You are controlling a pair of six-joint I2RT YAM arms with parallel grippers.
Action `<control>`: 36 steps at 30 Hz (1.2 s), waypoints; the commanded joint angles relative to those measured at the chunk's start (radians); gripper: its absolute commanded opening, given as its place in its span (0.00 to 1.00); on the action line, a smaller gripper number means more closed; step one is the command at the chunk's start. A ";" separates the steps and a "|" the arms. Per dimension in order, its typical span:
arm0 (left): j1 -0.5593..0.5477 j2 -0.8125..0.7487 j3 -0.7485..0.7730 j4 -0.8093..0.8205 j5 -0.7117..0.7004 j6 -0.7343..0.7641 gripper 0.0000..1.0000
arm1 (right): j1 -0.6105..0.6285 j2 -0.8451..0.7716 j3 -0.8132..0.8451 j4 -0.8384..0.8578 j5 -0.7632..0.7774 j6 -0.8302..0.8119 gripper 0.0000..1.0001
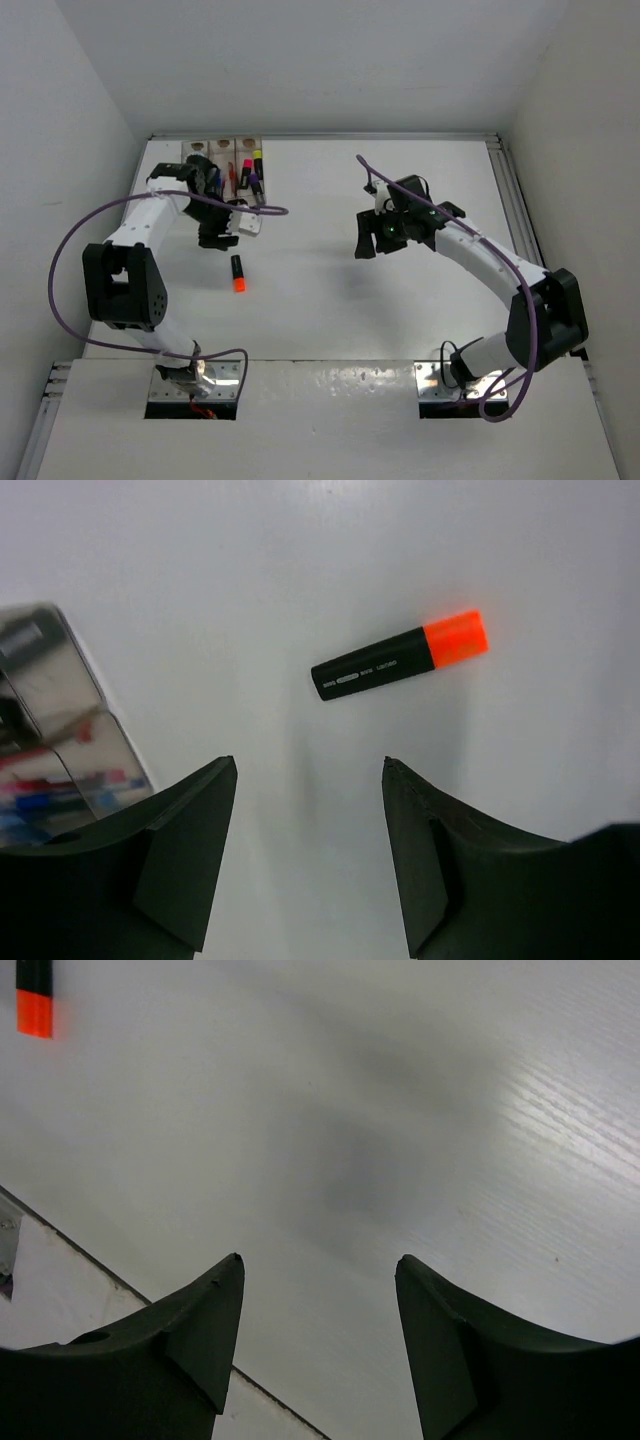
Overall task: Sort the stationery into containers
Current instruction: Pick up the pen from the center of the board.
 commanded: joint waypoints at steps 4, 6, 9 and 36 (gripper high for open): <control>-0.099 0.002 -0.074 -0.050 -0.099 0.470 0.63 | -0.038 -0.045 -0.039 -0.015 -0.020 -0.016 0.62; -0.127 -0.021 -0.115 -0.011 -0.118 0.533 0.63 | -0.056 -0.051 -0.045 -0.017 -0.023 -0.018 0.63; -0.154 -0.067 -0.194 0.058 -0.144 0.604 0.63 | -0.082 -0.051 -0.047 -0.030 -0.039 -0.021 0.63; -0.248 0.052 -0.387 0.288 -0.267 0.668 0.62 | -0.231 -0.016 -0.062 -0.058 -0.209 -0.018 0.61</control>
